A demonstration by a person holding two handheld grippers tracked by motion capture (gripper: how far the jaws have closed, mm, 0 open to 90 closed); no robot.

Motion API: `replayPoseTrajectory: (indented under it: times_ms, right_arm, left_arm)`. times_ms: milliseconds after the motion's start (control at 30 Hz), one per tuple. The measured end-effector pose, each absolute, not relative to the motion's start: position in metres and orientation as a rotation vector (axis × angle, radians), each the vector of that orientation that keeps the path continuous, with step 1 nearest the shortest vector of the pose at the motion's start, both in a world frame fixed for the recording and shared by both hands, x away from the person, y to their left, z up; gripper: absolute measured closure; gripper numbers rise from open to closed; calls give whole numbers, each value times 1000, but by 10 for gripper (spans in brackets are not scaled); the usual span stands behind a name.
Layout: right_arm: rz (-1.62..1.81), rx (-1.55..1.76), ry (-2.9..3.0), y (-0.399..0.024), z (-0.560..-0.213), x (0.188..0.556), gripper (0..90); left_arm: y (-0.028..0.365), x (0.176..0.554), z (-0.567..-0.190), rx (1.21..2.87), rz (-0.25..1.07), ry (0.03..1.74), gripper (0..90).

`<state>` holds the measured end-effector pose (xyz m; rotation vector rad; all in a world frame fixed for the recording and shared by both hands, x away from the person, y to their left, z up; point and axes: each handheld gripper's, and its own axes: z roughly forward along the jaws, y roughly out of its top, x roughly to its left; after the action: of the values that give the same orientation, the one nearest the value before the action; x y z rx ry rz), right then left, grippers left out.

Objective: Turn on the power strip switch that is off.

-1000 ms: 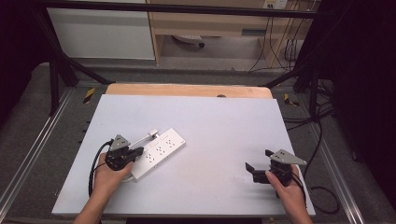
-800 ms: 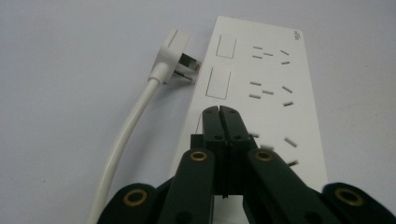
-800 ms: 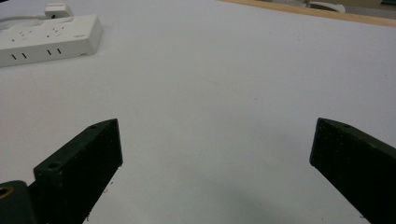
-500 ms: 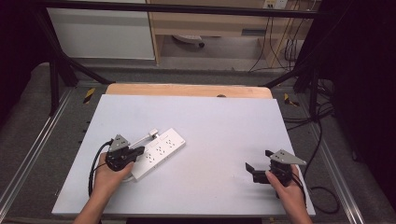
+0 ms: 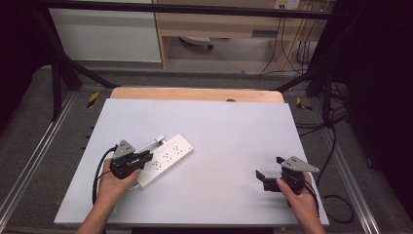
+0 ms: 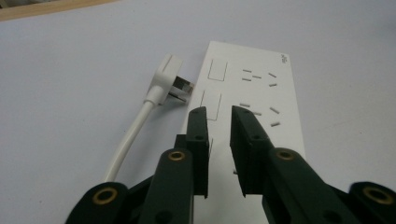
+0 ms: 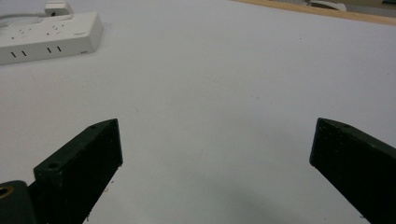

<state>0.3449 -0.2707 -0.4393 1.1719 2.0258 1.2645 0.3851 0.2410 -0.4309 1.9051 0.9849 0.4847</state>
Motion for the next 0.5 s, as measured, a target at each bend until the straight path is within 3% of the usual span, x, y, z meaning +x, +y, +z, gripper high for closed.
replayPoseTrajectory:
  times_ms: [500]
  right_arm:
    - [1264, 1172, 2027, -271, -440, 345, 29]
  left_arm:
    - [239, 385, -430, 1871, 481, 974, 605]
